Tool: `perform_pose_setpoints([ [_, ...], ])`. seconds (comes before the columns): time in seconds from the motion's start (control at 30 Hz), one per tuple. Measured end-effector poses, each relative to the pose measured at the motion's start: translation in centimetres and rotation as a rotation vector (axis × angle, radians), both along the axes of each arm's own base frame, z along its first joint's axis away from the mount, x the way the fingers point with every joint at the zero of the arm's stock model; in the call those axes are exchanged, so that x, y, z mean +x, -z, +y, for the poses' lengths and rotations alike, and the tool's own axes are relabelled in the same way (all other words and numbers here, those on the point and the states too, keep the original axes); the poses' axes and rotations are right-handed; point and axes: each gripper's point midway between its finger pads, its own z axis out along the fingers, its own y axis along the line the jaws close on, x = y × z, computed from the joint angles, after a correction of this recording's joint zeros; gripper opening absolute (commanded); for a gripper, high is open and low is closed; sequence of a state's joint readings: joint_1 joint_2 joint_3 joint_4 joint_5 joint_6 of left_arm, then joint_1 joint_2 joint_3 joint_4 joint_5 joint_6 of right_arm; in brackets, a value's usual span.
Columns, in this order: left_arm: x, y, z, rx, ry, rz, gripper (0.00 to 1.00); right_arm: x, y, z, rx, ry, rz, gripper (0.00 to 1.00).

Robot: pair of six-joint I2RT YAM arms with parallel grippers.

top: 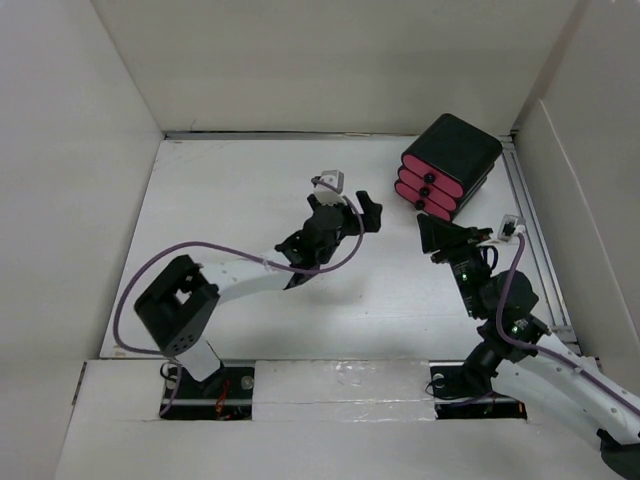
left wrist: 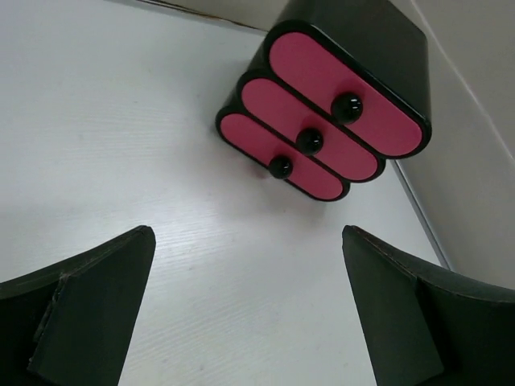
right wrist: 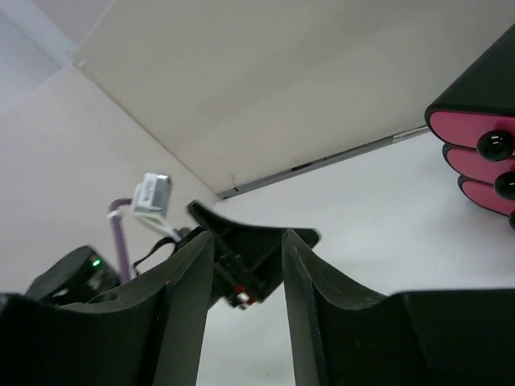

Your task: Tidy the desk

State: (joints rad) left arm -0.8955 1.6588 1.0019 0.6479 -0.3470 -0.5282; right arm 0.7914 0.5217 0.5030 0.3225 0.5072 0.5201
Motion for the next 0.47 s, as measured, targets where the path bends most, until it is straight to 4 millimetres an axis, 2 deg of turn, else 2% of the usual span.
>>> perform_pose_setpoints([
  [0.1,-2.0,0.2,3.7,0.014,-0.046,0.014,0.99,0.0,0.1,0.1,-0.003,-0.004,0.001,0.45],
  [0.3,-6.7,2.1,11.9,0.028,-0.149,0.055,0.99,-0.1,0.1,0.4,-0.006,-0.020,-0.002,0.45],
  [0.47,-9.2,1.1,15.8,-0.049,-0.186,0.021,0.99,0.0,0.6,1.1,-0.025,-0.041,0.008,0.47],
])
